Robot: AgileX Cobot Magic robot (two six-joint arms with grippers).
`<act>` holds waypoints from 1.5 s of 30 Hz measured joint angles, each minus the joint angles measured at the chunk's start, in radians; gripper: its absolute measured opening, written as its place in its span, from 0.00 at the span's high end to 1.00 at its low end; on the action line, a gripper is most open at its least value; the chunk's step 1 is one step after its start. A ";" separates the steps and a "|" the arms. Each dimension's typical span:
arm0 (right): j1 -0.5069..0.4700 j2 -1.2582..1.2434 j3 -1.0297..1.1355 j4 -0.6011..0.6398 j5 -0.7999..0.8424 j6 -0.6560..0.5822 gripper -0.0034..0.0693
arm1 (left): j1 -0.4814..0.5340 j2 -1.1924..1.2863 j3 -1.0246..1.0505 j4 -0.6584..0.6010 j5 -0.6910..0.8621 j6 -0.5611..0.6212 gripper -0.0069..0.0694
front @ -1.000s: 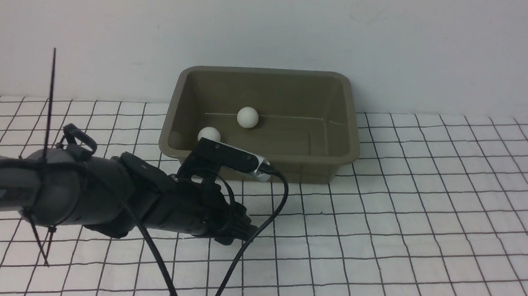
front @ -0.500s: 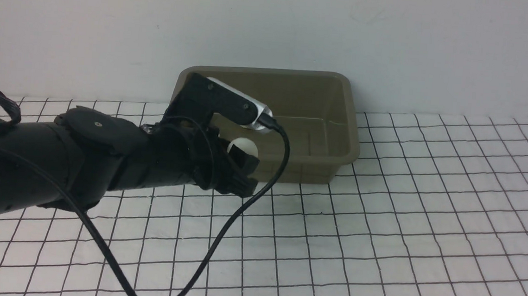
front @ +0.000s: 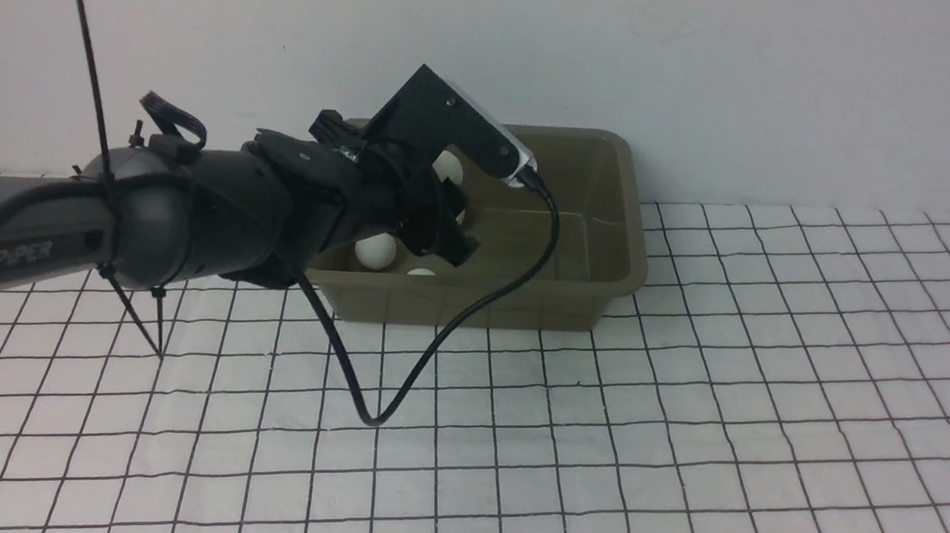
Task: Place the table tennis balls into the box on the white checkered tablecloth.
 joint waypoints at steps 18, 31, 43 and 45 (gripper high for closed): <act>0.000 -0.060 0.000 -0.052 -0.084 0.000 0.32 | 0.000 -0.275 0.034 -0.415 -0.191 0.328 0.29; 0.000 -0.490 0.163 0.073 0.068 -0.054 0.32 | 0.000 -0.319 0.038 -0.417 -0.117 0.308 0.29; 0.000 -0.644 0.574 0.350 -0.211 -0.151 0.43 | 0.000 -0.319 0.038 -0.417 -0.109 0.308 0.29; 0.000 -0.644 0.574 0.350 -0.214 -0.155 0.46 | 0.000 -0.319 0.038 -0.417 -0.108 0.308 0.29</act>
